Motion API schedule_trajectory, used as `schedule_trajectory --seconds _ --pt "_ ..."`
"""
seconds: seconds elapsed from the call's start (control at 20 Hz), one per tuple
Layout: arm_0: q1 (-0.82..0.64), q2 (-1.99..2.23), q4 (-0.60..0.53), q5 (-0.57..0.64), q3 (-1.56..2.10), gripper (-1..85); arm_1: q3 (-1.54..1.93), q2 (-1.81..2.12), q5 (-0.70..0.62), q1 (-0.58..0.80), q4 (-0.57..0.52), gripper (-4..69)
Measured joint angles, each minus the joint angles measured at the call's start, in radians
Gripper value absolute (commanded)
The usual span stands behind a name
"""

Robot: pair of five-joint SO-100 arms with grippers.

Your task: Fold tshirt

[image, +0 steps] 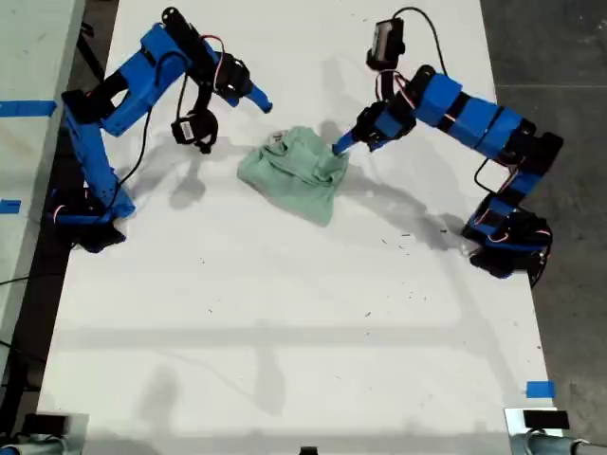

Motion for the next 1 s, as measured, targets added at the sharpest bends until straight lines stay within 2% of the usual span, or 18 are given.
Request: schedule_trajectory --seconds 0.05,0.15,0.25,0.3,0.45,0.55,0.65,0.75,0.85,0.95,1.0 --pt "0.023 0.101 0.018 -0.018 0.064 2.8 0.031 0.095 0.035 -0.015 0.035 25.3" --pt "0.101 0.35 -0.048 -0.069 0.293 0.1 0.158 0.299 0.129 -0.072 0.048 20.7" --pt "0.204 0.649 -0.169 -0.173 0.618 0.1 0.344 0.529 0.252 -0.152 0.048 10.6" --pt "0.259 0.811 -0.235 -0.236 0.802 0.1 0.445 0.652 0.333 -0.206 0.04 8.0" --pt "0.417 1.267 -0.414 -0.439 1.362 0.0 0.788 1.04 0.586 -0.403 -0.055 -1.2" --pt "0.46 1.525 -0.46 -0.546 1.683 0.1 1.043 1.312 0.729 -0.497 -0.114 -2.0" --pt "0.463 1.789 -0.463 -0.607 1.947 0.1 1.27 1.557 0.831 -0.549 -0.132 -2.1" --pt "0.465 1.971 -0.419 -0.657 2.115 0.1 1.454 1.713 0.928 -0.603 -0.152 -2.0" --pt "0.465 1.993 -0.365 -0.678 2.178 1.7 1.585 1.727 1.005 -0.629 -0.192 2.8" --pt "0.466 2.016 -0.284 -0.698 2.184 5.5 1.605 1.73 1.057 -0.657 -0.224 3.9" --pt "0.465 2.019 -0.261 -0.704 2.186 5.6 1.609 1.758 1.02 -0.664 -0.229 3.9"
